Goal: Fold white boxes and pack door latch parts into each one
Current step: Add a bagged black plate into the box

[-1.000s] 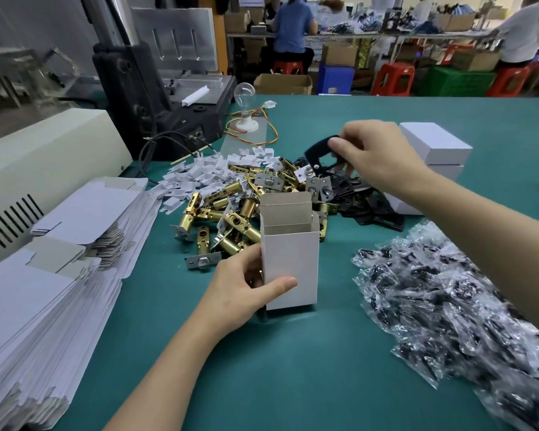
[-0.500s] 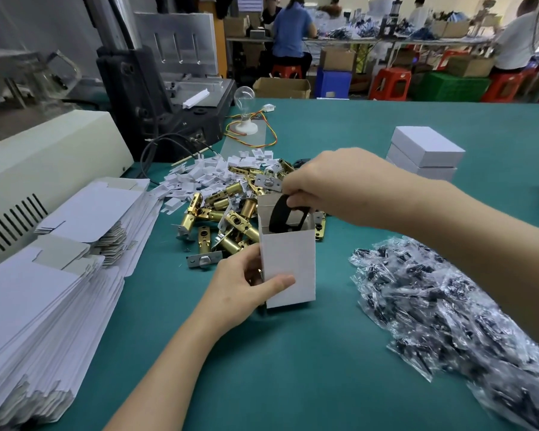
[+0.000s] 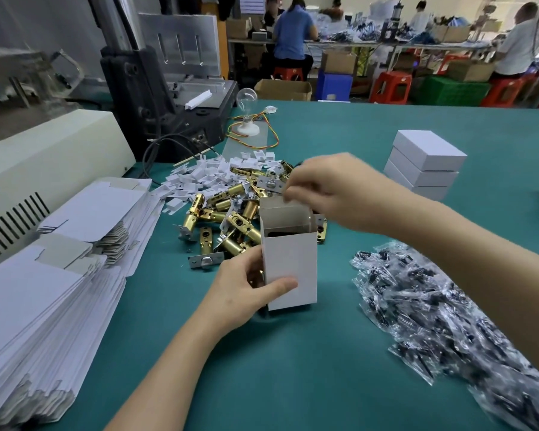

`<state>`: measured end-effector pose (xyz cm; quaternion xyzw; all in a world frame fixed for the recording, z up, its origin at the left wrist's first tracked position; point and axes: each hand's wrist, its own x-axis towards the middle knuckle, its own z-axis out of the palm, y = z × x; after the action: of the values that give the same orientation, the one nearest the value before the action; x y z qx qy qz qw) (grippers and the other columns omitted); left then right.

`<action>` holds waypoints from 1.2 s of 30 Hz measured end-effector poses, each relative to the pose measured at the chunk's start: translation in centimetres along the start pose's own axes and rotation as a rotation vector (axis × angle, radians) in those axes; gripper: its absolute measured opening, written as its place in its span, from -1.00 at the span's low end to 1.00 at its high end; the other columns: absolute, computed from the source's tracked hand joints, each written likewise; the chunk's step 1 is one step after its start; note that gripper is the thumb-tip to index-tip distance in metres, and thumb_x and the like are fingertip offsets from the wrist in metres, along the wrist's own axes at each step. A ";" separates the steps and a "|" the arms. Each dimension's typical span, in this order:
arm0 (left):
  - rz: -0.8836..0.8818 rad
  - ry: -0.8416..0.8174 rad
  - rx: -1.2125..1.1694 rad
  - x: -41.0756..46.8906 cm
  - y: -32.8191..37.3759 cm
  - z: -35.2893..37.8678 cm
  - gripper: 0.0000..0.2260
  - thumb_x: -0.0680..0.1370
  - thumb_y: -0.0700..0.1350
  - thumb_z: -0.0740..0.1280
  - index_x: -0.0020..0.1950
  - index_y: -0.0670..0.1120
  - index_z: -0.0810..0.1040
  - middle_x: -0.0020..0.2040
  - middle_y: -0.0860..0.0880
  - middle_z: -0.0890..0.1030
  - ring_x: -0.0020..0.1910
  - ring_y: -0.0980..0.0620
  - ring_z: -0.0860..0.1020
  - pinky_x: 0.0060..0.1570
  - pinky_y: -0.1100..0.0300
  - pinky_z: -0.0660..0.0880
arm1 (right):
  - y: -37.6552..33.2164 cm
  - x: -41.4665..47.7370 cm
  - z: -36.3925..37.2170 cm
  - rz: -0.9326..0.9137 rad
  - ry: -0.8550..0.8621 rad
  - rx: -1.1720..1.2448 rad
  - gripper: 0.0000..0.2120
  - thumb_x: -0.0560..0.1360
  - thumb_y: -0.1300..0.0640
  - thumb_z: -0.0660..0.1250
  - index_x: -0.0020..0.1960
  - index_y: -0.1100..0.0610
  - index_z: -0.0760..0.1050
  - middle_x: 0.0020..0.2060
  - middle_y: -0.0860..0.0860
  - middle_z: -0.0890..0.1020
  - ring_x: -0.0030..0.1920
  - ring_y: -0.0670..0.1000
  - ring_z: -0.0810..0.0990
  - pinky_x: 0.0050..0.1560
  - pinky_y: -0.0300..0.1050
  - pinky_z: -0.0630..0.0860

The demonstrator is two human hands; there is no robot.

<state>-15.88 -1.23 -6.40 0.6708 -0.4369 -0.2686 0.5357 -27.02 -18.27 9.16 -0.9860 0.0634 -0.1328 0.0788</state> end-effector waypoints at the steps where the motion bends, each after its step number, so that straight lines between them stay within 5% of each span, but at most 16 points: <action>1: 0.003 -0.003 0.004 0.0 0.0 0.0 -0.46 0.41 0.18 0.57 0.36 0.13 0.59 0.17 0.19 0.72 0.16 0.15 0.68 0.13 0.17 0.64 | 1.1 -0.4 -0.3 0.068 0.118 0.034 -0.80 0.66 0.05 0.28 0.03 0.07 0.67 -0.14 -0.02 0.67 -0.08 0.07 0.59 -0.02 0.08 0.53; 4: 0.014 -0.017 0.015 0.0 -0.1 -0.1 -0.49 0.45 0.13 0.59 0.38 0.15 0.58 0.18 0.21 0.71 0.19 0.17 0.67 0.16 0.18 0.64 | 4.7 -1.5 -0.4 0.304 0.145 -0.045 -0.78 0.65 0.02 0.29 0.00 0.08 0.67 -0.13 0.03 0.71 -0.07 0.11 0.63 -0.02 0.08 0.58; 8: 0.051 -0.040 0.025 -0.1 0.3 0.0 -0.56 0.41 0.15 0.57 0.28 0.26 0.63 0.15 0.19 0.73 0.08 0.21 0.67 0.02 0.30 0.57 | 7.1 -3.6 2.0 0.434 -0.465 -0.245 -0.72 0.62 -0.08 0.33 0.09 0.09 0.70 -0.01 0.01 0.74 -0.01 0.04 0.69 0.11 0.06 0.64; 11: 0.079 -0.059 0.052 -0.1 0.3 0.1 -0.62 0.43 0.15 0.58 0.24 0.28 0.65 0.11 0.13 0.73 -0.12 0.14 0.62 -0.13 0.25 0.55 | 7.6 -4.8 4.2 0.426 -0.620 -0.373 -0.62 0.56 -0.19 0.37 0.04 0.12 0.70 -0.06 0.02 0.73 -0.04 0.07 0.69 -0.06 -0.04 0.66; 14: 0.086 -0.059 0.063 -0.1 0.1 0.0 -0.65 0.42 0.18 0.57 0.19 0.30 0.67 0.09 0.13 0.73 -0.08 -0.02 0.65 -0.10 0.13 0.59 | 7.9 -5.1 5.3 0.452 -0.562 -0.369 -0.72 0.49 -0.16 0.47 -0.08 0.06 0.71 -0.15 -0.03 0.70 -0.11 0.06 0.66 -0.30 -0.16 0.47; 18: 0.092 -0.053 0.063 -0.3 0.4 0.0 -0.66 0.42 0.15 0.57 0.19 0.30 0.67 0.10 0.17 0.74 0.01 0.19 0.67 -0.07 0.36 0.53 | 7.7 -4.9 5.3 0.465 -0.454 -0.315 -0.82 0.47 -0.08 0.51 -0.15 -0.01 0.59 -0.23 -0.11 0.62 -0.15 0.01 0.61 -0.34 -0.16 0.41; 22: 0.061 -0.027 0.051 -0.2 0.3 0.1 -0.64 0.43 0.16 0.55 0.21 0.32 0.65 0.12 0.18 0.73 0.05 0.09 0.68 -0.02 0.13 0.62 | 7.0 -4.6 3.5 0.483 -0.049 -0.137 -0.77 0.51 -0.08 0.49 -0.15 0.01 0.51 -0.24 -0.11 0.63 -0.14 0.00 0.61 -0.25 -0.12 0.40; 26: -0.002 0.021 0.022 0.1 0.1 0.2 -0.53 0.41 0.20 0.54 0.30 0.26 0.57 0.14 0.21 0.73 0.13 0.12 0.69 0.15 -0.01 0.64 | 4.3 -4.0 0.9 0.430 0.333 0.398 -0.82 0.50 0.01 0.53 -0.06 0.07 0.58 -0.27 -0.04 0.70 -0.24 -0.03 0.68 -0.23 -0.12 0.59; 30: -0.036 0.032 -0.015 0.1 0.3 0.2 -0.43 0.35 0.30 0.51 0.33 0.21 0.56 0.12 0.18 0.74 0.05 0.13 0.70 -0.05 0.16 0.57 | 1.1 -3.1 0.0 0.278 0.279 0.700 -0.87 0.54 0.15 0.50 0.01 0.15 0.58 -0.22 0.04 0.75 -0.19 0.07 0.75 -0.13 -0.08 0.67; 36: -0.036 0.026 0.001 0.0 0.3 0.1 -0.47 0.37 0.25 0.54 0.33 0.23 0.57 0.13 0.16 0.74 0.10 0.06 0.70 0.11 -0.15 0.64 | -1.2 -2.3 2.1 0.182 0.182 0.318 -0.88 0.50 0.04 0.52 -0.06 0.06 0.62 -0.22 -0.10 0.69 -0.21 -0.15 0.62 -0.13 -0.11 0.55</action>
<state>-16.11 -1.30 -6.11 0.6823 -0.4179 -0.2694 0.5360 -28.53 -16.48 6.74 -0.9353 0.1372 -0.2221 0.2390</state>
